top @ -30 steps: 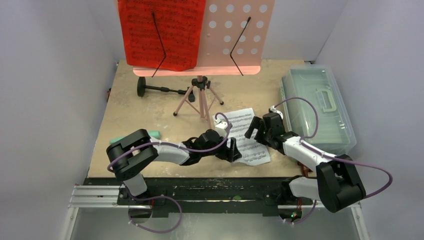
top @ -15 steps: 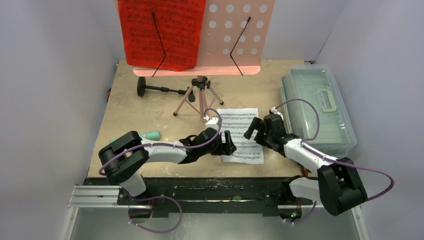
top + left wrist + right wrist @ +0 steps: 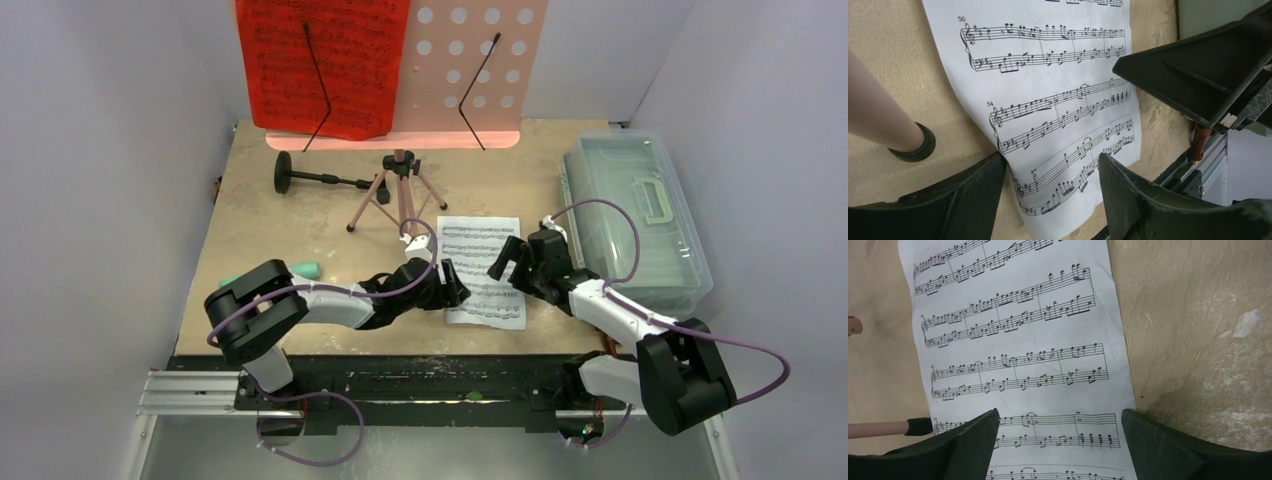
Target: Set up the instrument practice props
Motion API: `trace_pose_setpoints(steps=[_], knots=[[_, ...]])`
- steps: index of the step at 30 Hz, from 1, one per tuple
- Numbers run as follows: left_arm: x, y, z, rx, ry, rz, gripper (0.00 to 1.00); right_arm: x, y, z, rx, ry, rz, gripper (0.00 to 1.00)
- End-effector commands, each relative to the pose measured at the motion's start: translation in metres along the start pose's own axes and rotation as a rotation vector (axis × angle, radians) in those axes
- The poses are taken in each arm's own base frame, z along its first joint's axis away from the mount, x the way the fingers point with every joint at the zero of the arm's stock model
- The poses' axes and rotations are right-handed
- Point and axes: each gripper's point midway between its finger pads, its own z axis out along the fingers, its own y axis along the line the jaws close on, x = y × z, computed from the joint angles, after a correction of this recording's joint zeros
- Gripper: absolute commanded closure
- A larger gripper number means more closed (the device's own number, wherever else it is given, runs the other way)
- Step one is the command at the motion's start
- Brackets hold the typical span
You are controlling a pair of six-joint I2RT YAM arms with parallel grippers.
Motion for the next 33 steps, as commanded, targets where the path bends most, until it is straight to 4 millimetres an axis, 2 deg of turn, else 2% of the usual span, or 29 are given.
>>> trace_pose_setpoints(steps=[1,6,11,14,20,26,29,33], knots=[[-0.012,-0.022,0.011,0.090,-0.035,-0.035,0.36,0.011,-0.002,-0.003,-0.003,0.035,0.020,0.04],[-0.018,-0.033,0.016,0.123,-0.049,0.005,0.58,0.011,-0.002,-0.005,-0.005,0.034,0.020,0.04],[-0.027,-0.038,0.008,0.137,-0.072,0.088,0.76,-0.002,0.006,-0.018,-0.036,-0.008,-0.002,0.04],[-0.031,-0.048,-0.002,0.170,-0.065,0.143,0.83,-0.015,0.013,-0.033,-0.057,-0.059,-0.022,0.04],[-0.043,-0.075,-0.026,0.244,-0.036,0.268,0.93,-0.035,0.024,-0.072,-0.123,-0.165,-0.028,0.04],[-0.051,-0.107,-0.066,0.375,-0.006,0.402,0.94,-0.052,0.033,-0.118,-0.212,-0.293,0.019,0.04],[-0.057,-0.122,-0.094,0.456,-0.016,0.481,0.94,-0.058,0.040,-0.141,-0.290,-0.363,0.057,0.04],[-0.071,-0.143,-0.140,0.555,-0.076,0.555,0.94,-0.061,0.058,-0.175,-0.481,-0.455,0.090,0.04]])
